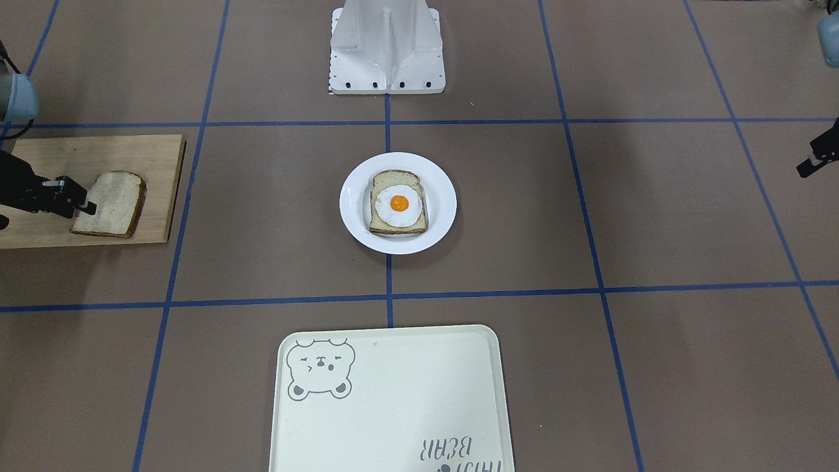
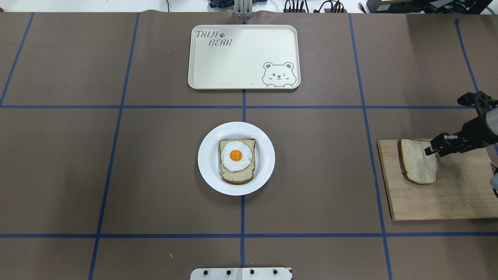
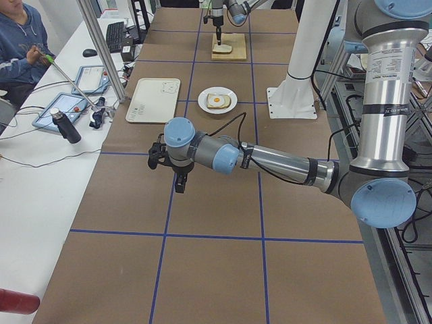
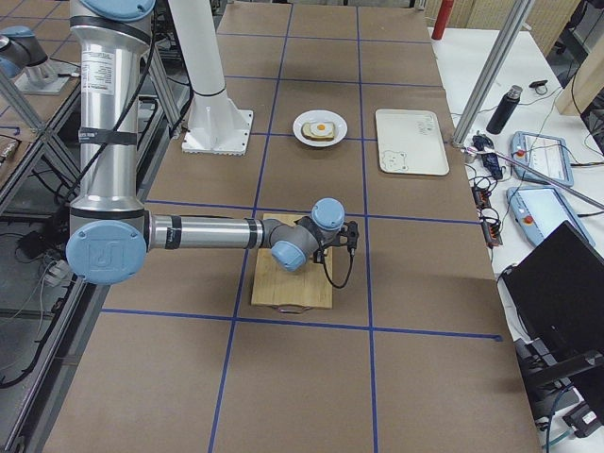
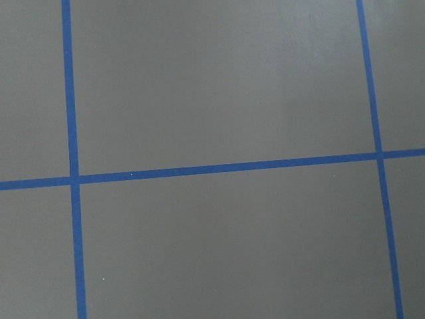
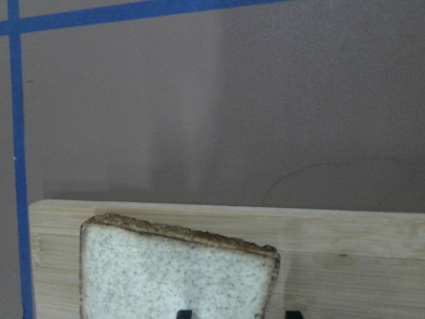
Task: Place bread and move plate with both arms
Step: 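Close the right gripper on the bread slice edge and lift it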
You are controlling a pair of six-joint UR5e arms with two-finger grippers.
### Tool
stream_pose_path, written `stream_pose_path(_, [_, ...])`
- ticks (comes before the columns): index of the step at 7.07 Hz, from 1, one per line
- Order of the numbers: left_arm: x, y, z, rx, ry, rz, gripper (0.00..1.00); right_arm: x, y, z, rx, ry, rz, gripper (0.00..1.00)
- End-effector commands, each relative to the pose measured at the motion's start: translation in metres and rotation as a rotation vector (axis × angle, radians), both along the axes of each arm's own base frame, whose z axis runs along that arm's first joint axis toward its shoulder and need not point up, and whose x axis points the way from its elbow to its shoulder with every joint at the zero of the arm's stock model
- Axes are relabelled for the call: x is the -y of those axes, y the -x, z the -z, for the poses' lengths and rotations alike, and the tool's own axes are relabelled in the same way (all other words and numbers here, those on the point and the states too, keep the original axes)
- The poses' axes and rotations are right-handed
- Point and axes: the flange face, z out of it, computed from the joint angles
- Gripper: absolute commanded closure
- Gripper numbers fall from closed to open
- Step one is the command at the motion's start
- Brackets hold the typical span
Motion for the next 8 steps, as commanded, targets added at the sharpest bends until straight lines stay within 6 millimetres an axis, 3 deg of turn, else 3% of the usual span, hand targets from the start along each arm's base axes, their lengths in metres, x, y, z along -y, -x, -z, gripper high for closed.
stream_pose_path(1, [0.0005,0.0003,0.0000,0.000,0.000,0.001,0.02,-0.0002,0.0030,0.0003,-0.002,-0.006,0.004,0.74])
stream_pose_path(3, [0.0006,0.0003,-0.0007,0.001,0.001,0.001,0.02,-0.0017,0.0012,-0.0026,-0.005,-0.004,0.005,0.97])
stream_pose_path(7, [0.0005,-0.0005,0.0000,0.000,0.000,-0.001,0.02,-0.0029,0.0000,-0.0023,-0.002,-0.001,0.005,1.00])
stream_pose_path(8, [0.0004,0.0003,0.0008,0.000,-0.002,0.001,0.02,-0.0044,-0.0013,0.0059,0.017,-0.007,0.014,1.00])
